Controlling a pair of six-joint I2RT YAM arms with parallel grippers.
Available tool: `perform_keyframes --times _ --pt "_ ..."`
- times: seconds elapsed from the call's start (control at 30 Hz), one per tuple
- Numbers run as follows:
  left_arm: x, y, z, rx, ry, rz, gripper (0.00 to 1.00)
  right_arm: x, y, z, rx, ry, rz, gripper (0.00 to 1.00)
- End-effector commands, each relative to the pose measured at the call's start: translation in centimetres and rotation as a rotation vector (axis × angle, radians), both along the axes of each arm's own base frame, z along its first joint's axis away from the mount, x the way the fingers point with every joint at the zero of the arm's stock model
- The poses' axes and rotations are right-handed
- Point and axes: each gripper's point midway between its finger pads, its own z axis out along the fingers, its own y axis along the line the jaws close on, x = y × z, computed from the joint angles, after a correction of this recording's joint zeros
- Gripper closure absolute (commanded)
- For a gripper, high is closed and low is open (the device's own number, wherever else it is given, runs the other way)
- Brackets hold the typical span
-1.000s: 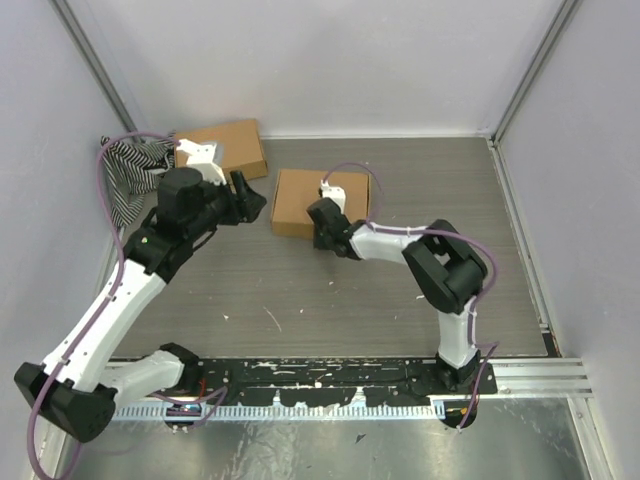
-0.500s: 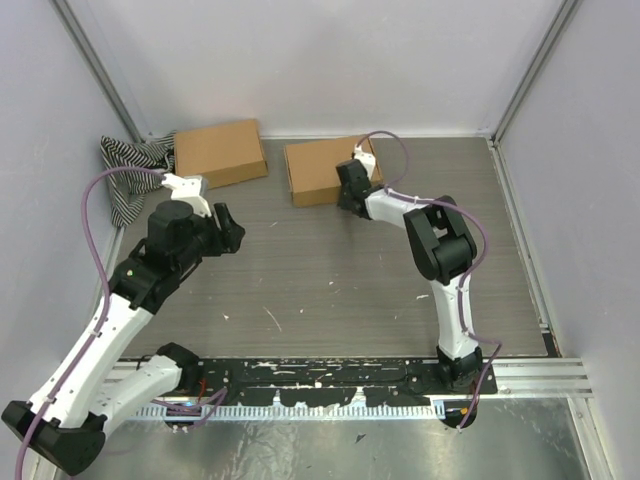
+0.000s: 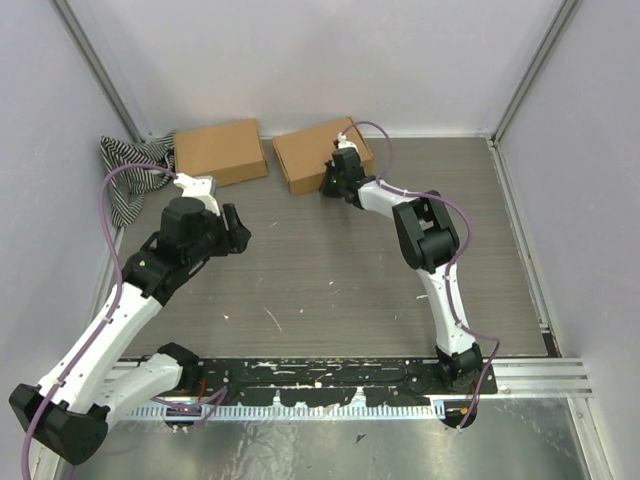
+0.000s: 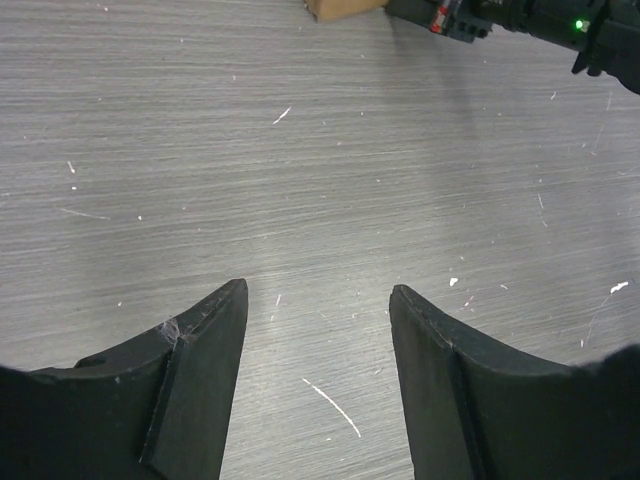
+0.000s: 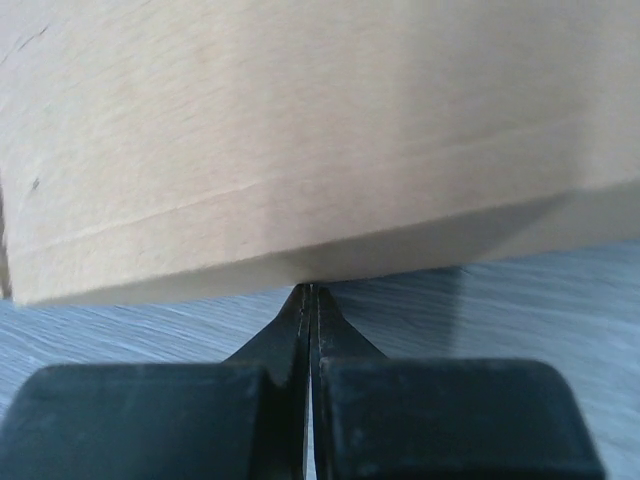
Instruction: Fold the paper box
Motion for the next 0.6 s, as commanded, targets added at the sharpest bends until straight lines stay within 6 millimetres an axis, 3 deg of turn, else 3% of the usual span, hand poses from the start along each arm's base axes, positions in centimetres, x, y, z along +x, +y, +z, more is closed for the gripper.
perform_keyframes --times 0.0,0.1,0.3,0.43,0.57 --pt "0.2 -0.1 -0.2 -0.023 -0.011 0.01 0.34 1.0 3.6 0.3 0.067 -0.023 0.081 0.98" --pt "0.2 -0.3 -0.8 -0.031 0.005 0.009 0.34 1.7 4.9 -0.4 0.111 -0.029 0.104 0.97" --pt "0.6 0.0 -1.7 -0.025 0.013 0.042 0.33 4.2 5.5 0.3 0.116 -0.14 0.082 0.92" --pt "0.9 -0.2 -2.1 -0.019 0.016 0.038 0.33 5.2 5.4 1.6 0.079 -0.208 0.104 0.91" --pt "1.3 -0.5 -2.4 -0.02 0.023 0.036 0.33 4.2 4.9 4.3 0.068 -0.254 0.133 0.91"
